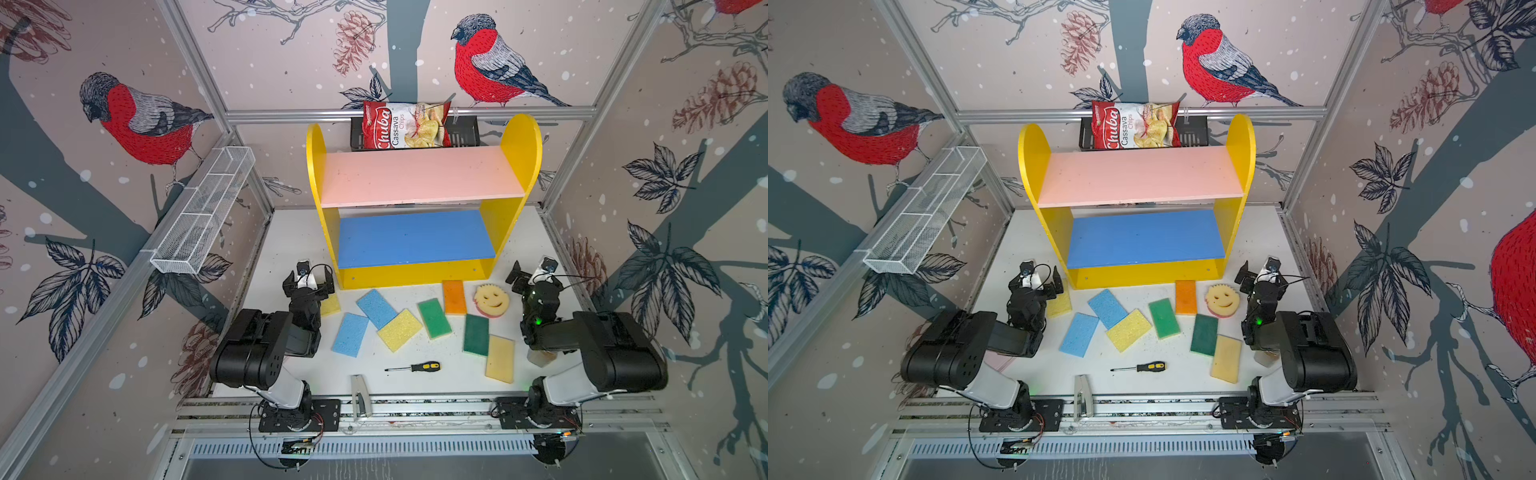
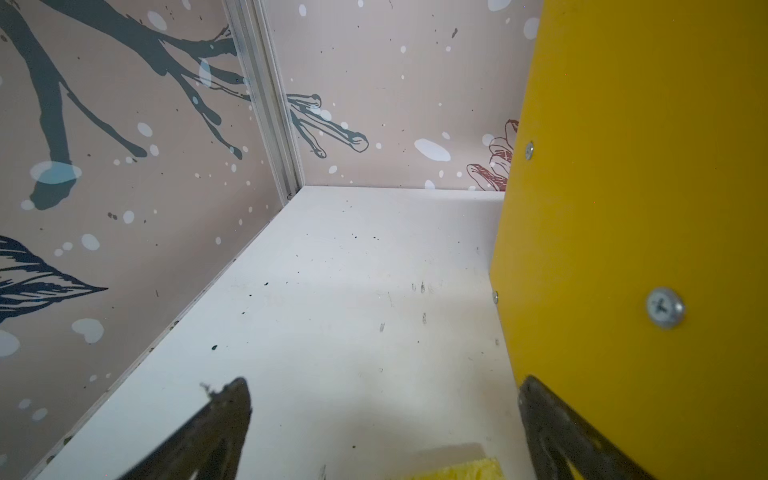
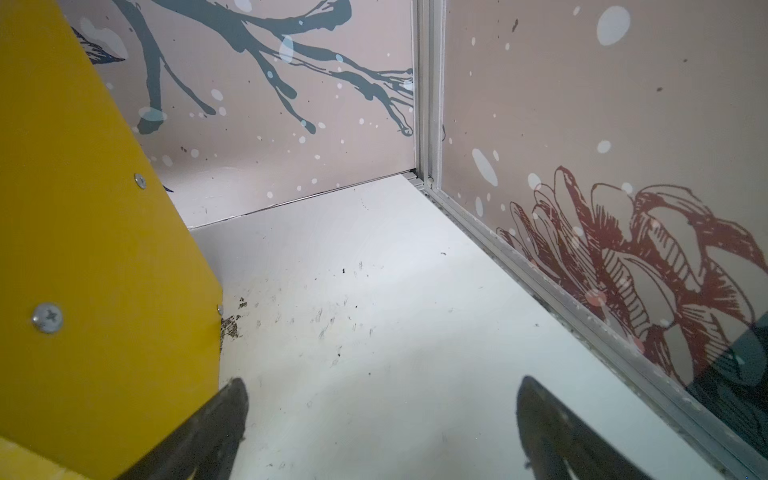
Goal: Place and organize the cleaning sponges onto the shelf
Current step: 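Move both grippers forward from rest toward the sponges in front of the shelf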
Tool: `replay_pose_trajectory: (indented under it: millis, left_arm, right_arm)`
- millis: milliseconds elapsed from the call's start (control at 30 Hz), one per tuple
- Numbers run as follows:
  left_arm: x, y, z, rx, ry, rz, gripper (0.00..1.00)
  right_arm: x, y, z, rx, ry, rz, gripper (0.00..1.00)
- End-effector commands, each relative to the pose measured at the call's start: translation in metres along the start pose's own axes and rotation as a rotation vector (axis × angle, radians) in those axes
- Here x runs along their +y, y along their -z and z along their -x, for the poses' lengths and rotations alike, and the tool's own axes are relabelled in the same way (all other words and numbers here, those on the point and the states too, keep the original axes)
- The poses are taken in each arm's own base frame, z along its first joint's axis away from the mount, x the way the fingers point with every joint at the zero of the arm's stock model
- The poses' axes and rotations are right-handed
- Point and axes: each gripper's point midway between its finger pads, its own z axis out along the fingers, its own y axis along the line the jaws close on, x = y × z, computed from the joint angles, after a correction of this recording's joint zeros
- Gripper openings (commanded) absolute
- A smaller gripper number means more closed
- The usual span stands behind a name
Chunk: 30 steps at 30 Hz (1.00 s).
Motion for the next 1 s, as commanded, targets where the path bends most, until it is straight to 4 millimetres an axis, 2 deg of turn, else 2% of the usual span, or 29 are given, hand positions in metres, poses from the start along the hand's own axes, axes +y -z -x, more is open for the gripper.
replay_pose_trajectory:
  millis: [0,433,500,567,633,767,867,967]
  left_arm:
    - [-0.001,0.000,0.012,-0.050,0.009,-0.009,0.99]
    - [0.005,-0.004,0.011,-0.033,0.033,-0.003,0.99]
    - [0.005,-0.004,0.015,-0.033,0.029,0.014,0.99]
    - [0.003,-0.005,0.023,-0.023,0.009,0.032,0.99]
    - [0.008,-0.006,0.033,-0.002,-0.009,0.107,0.99]
    - [0.008,-0.002,0.064,0.003,0.041,0.196,0.99]
    - [0.014,0.007,0.081,-0.011,0.184,0.223,0.99]
    - [0.026,0.018,0.087,0.002,0.348,0.276,0.99]
  right_arm:
    - [0.004,0.003,0.004,-0.017,0.000,0.025,1.00]
    - [0.004,0.003,0.005,-0.020,-0.001,0.025,1.00]
    - [0.007,0.003,0.014,-0.041,0.016,0.018,1.00]
    - [0.013,0.000,0.018,0.008,0.045,0.008,1.00]
    - [0.012,0.000,0.024,0.021,0.042,-0.022,1.00]
    - [-0.003,0.020,0.039,-0.015,-0.015,-0.200,1.00]
    - [0.008,0.044,0.057,-0.064,-0.051,-0.188,1.00]
    - [0.013,0.058,0.065,-0.032,-0.152,-0.170,1.00]
